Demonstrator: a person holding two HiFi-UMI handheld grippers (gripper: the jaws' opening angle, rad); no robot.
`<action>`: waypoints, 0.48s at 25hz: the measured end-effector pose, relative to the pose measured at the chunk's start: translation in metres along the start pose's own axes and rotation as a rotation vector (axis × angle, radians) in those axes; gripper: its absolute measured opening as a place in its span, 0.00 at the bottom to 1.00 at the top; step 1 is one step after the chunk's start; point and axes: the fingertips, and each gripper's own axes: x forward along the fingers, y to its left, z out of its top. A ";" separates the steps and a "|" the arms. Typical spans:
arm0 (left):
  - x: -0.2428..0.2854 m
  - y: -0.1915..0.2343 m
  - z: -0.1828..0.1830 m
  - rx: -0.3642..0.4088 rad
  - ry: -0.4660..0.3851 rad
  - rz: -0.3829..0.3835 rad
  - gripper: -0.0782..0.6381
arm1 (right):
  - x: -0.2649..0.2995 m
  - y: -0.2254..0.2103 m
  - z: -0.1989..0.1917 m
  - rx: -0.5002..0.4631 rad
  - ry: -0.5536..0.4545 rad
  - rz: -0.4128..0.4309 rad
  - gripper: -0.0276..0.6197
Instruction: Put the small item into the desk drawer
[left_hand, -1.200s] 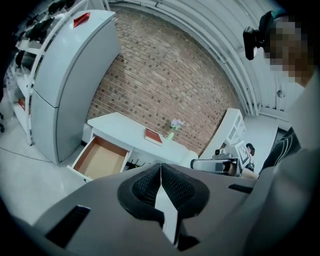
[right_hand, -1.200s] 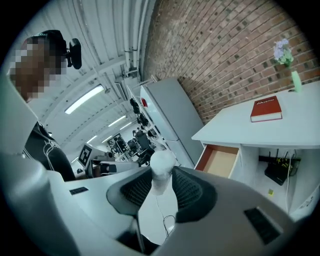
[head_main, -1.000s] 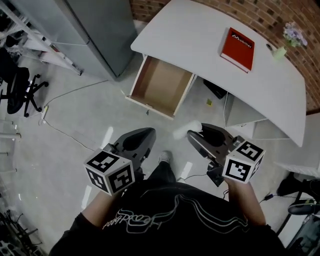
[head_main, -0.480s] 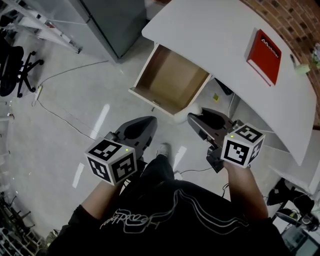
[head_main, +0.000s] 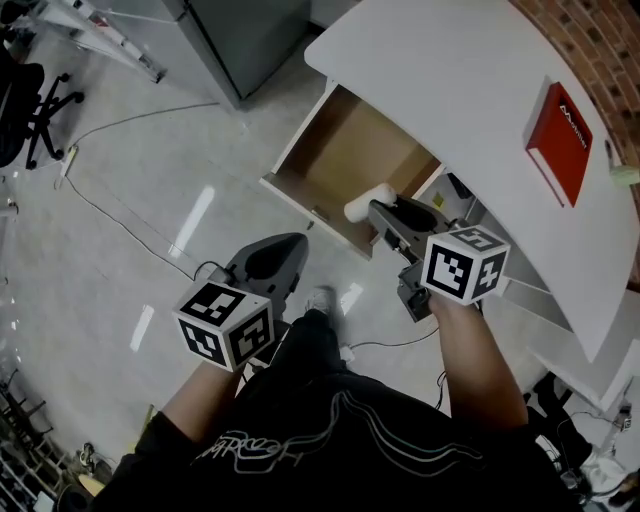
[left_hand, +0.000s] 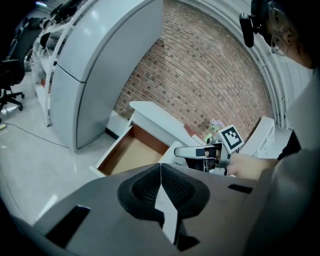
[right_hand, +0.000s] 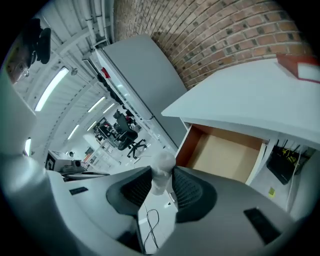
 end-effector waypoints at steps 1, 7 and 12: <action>0.004 0.007 -0.001 -0.003 -0.002 0.008 0.14 | 0.010 -0.007 -0.001 0.001 0.007 -0.005 0.25; 0.020 0.041 -0.012 -0.019 -0.007 0.037 0.14 | 0.067 -0.046 -0.019 0.006 0.076 -0.044 0.25; 0.026 0.063 -0.027 -0.055 -0.006 0.055 0.14 | 0.107 -0.074 -0.032 -0.022 0.148 -0.093 0.25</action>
